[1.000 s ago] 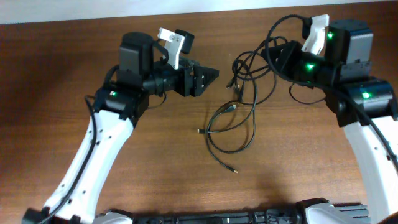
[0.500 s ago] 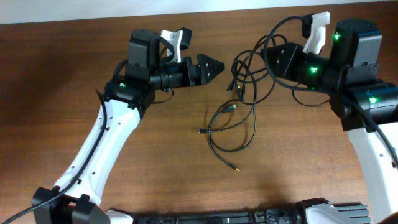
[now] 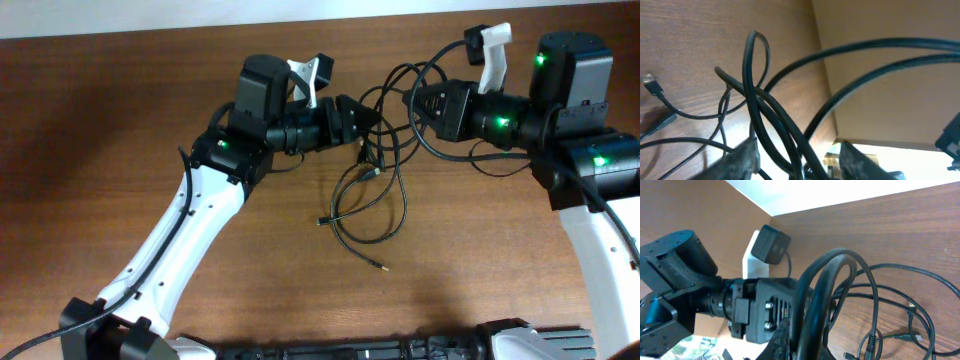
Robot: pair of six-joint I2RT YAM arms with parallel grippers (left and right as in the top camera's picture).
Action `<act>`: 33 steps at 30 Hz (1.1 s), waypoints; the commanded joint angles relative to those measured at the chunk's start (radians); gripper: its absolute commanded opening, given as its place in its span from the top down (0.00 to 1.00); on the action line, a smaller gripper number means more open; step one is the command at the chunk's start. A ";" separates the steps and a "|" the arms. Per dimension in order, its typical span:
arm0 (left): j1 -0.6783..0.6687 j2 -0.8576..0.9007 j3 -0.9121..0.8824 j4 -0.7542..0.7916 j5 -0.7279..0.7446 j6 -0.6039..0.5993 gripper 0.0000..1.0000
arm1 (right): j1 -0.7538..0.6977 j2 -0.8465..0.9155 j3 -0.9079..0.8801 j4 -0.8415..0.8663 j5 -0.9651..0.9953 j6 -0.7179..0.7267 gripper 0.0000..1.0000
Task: Untangle cables
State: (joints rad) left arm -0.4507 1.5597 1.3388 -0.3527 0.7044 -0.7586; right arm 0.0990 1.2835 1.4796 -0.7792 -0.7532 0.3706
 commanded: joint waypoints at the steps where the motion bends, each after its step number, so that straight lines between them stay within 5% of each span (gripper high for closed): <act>1: -0.001 0.006 0.021 0.004 -0.025 0.003 0.59 | 0.006 -0.024 0.032 0.008 -0.060 -0.019 0.96; 3: -0.001 0.006 0.021 0.004 -0.024 0.003 0.65 | 0.006 -0.024 0.032 0.007 -0.068 -0.019 0.96; 9: -0.016 0.006 0.021 0.005 -0.021 -0.015 0.63 | 0.006 -0.024 0.032 0.008 -0.085 -0.019 0.96; 15: -0.058 0.006 0.021 0.005 -0.021 -0.015 0.53 | 0.006 -0.024 0.032 0.009 -0.085 -0.019 0.96; 17: -0.060 0.006 0.021 0.005 -0.022 -0.015 0.62 | 0.006 -0.024 0.032 0.009 -0.085 -0.019 0.96; 19: -0.060 0.006 0.021 0.005 -0.026 -0.015 0.95 | 0.006 -0.024 0.032 0.008 -0.085 -0.019 0.96; 20: -0.059 0.006 0.021 0.005 -0.031 -0.015 1.00 | 0.006 -0.024 0.032 0.008 -0.085 -0.019 0.96; 33: 0.055 0.002 0.022 0.022 -0.035 -0.014 1.00 | 0.006 -0.024 0.032 -0.158 0.264 -0.022 0.96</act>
State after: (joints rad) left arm -0.4461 1.5600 1.3415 -0.3416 0.6918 -0.7864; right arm 0.1005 1.2835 1.4830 -0.9062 -0.6250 0.3592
